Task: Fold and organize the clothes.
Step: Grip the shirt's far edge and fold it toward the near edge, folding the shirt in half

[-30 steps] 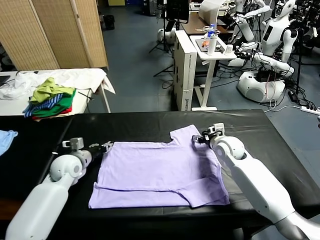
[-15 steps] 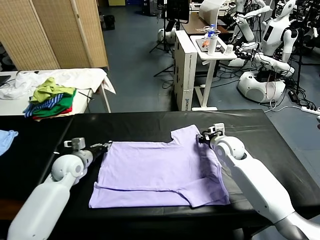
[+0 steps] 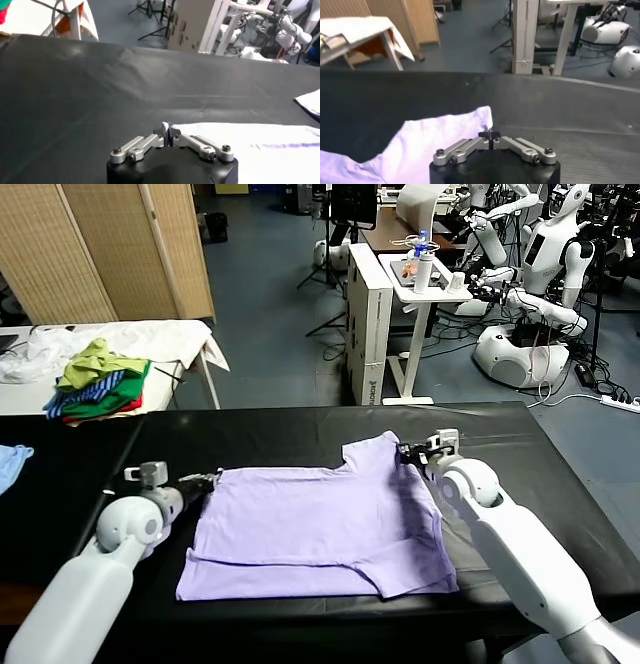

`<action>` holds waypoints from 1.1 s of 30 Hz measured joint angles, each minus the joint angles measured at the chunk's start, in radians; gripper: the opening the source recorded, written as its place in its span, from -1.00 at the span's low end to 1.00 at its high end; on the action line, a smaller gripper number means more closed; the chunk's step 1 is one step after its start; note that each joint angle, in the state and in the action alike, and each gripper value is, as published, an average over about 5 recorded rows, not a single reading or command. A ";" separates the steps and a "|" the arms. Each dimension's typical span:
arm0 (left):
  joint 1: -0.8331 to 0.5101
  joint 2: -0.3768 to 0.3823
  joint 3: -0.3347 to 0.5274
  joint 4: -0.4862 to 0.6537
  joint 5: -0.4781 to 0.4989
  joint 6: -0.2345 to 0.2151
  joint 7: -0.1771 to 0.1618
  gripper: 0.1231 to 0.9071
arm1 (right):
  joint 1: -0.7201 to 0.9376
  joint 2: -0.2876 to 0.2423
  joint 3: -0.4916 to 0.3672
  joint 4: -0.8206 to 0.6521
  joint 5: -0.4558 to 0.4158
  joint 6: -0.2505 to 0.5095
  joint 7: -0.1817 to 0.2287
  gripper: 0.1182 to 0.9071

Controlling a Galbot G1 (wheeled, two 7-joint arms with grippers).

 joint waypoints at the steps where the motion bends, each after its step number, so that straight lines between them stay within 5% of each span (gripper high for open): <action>1: 0.009 0.004 -0.008 -0.011 -0.001 -0.001 0.000 -0.81 | -0.009 -0.007 0.007 0.013 0.003 0.000 0.000 -0.95; 33: 0.374 0.078 -0.233 -0.335 0.021 0.010 0.001 -0.83 | -0.450 -0.270 0.260 0.476 0.078 -0.110 0.030 -0.95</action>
